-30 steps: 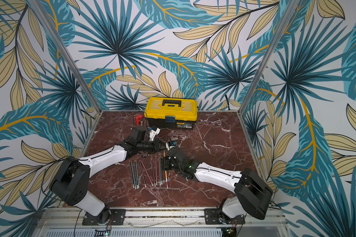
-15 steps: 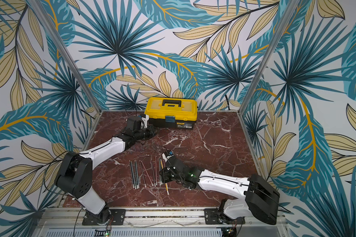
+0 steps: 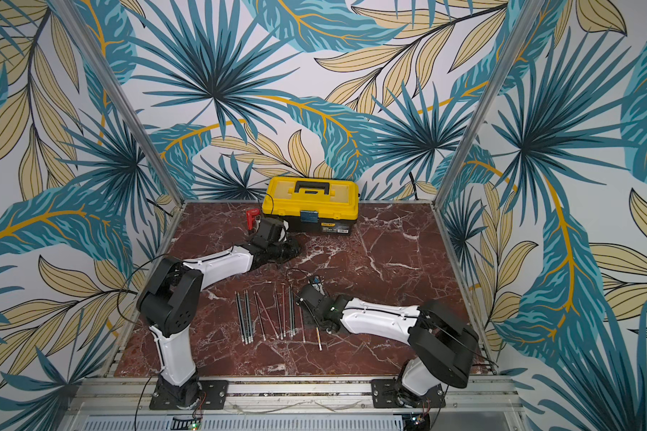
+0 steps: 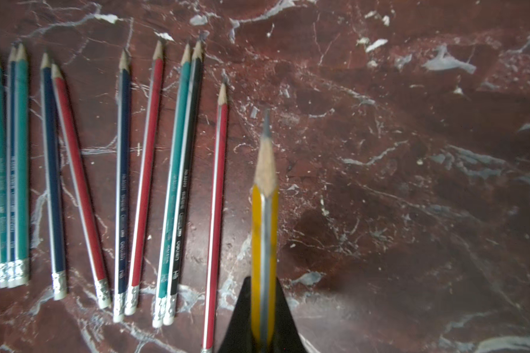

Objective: Remove the protective cover of the pencils
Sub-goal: Place the protective sleeve at the center of the board.

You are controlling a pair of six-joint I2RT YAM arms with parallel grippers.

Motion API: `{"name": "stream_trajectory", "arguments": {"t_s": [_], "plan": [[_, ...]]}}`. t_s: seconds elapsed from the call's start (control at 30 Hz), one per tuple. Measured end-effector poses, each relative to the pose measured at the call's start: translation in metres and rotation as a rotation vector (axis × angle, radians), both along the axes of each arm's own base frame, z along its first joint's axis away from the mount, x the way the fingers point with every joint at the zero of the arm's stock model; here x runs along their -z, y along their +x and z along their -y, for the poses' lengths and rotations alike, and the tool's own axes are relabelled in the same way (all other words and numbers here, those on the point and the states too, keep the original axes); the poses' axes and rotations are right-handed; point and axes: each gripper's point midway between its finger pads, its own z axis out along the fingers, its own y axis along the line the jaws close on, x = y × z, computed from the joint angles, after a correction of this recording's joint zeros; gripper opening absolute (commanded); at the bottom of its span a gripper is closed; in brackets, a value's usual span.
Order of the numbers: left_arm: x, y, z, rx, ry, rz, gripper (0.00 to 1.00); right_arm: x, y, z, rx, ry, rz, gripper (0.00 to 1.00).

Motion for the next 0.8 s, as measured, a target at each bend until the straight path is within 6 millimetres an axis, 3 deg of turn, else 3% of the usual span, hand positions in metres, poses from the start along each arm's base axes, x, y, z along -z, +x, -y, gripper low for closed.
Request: {"name": "stream_trajectory", "arguments": {"t_s": [0.23, 0.43, 0.8], "plan": [[0.037, -0.001, -0.003, -0.019, 0.054, -0.105, 0.05, 0.017, 0.005, 0.007, 0.032, -0.011, -0.058, 0.01], [0.044, 0.001, -0.003, -0.022, 0.07, -0.134, 0.08, 0.025, 0.009, 0.004, 0.05, 0.01, -0.101, 0.07], [0.061, 0.003, -0.01, -0.031, 0.08, -0.201, 0.13, 0.024, 0.025, -0.004, 0.09, 0.077, -0.131, 0.22]]}}
